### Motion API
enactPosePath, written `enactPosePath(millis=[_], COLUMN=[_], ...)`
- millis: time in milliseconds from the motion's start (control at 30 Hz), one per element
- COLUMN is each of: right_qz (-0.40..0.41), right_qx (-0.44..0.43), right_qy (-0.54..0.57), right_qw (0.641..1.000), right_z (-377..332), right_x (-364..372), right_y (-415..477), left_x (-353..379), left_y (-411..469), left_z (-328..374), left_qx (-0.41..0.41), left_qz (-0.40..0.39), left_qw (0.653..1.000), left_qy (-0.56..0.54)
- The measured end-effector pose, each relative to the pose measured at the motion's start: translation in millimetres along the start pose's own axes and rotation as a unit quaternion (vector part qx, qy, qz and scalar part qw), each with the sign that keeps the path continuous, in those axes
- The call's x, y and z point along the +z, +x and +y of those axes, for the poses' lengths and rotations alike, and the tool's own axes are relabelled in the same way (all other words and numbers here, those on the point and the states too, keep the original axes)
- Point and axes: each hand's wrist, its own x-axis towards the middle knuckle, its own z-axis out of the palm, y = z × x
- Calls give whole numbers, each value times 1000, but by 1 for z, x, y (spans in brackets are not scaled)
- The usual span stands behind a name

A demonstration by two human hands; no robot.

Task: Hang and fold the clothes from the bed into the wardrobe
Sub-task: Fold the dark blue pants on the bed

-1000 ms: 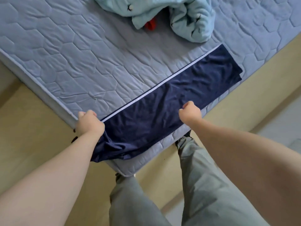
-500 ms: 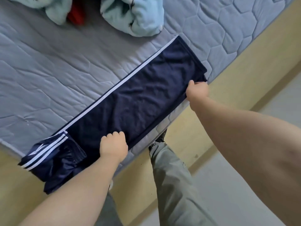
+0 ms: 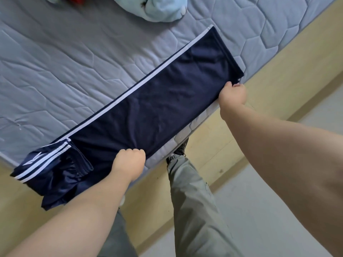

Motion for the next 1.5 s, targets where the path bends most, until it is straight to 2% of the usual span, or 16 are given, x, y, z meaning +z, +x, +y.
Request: enactPosePath(millis=[67,167,233,367,500,567,633,767,967,1100,1200,1300,1400,1500], right_qz=[-1,-21,4,-3,67,67,34,-79,-259,-347,-370,-361,-368,-425], right_qx=[24,43,82,44,35,16,-17,-113,-216,-209,-211,-179,-106,-56], right_qy=[-14,35,42,-43,-136,-150,-150,-172,-266,-299,-332,-308,-235,-186], right_qw=[1000,998,996,998,988,986,988,975,903,864,842,862,893,884], right_z=[2,0,1,-1,3,12,25,50,99,137,167,185,192,190], right_x=[-1,0,5,6,9,17,27,63,120,159,181,196,207,210], right_y=[1,1,7,-5,-33,-60,-87,-157,-257,-318,-351,-372,-380,-384], left_x=[3,9,13,20,22,22,22,24,36,59,83,100,103,99], left_y=[-1,-1,0,-2,-12,-21,-26,-42,-72,-91,-99,-98,-91,-87], left_z=[3,6,5,4,-5,-18,-29,-65,-139,-183,-201,-210,-216,-221], left_qx=[15,11,-1,-10,-33,-38,-33,-52,-142,-168,-174,-161,-173,-198], left_qz=[0,5,27,63,106,117,123,151,187,189,169,166,153,153], left_qw=[1000,1000,999,997,989,987,987,975,943,934,929,939,935,925], left_qy=[-2,-12,-26,-50,-94,-101,-101,-153,-238,-252,-279,-257,-269,-286])
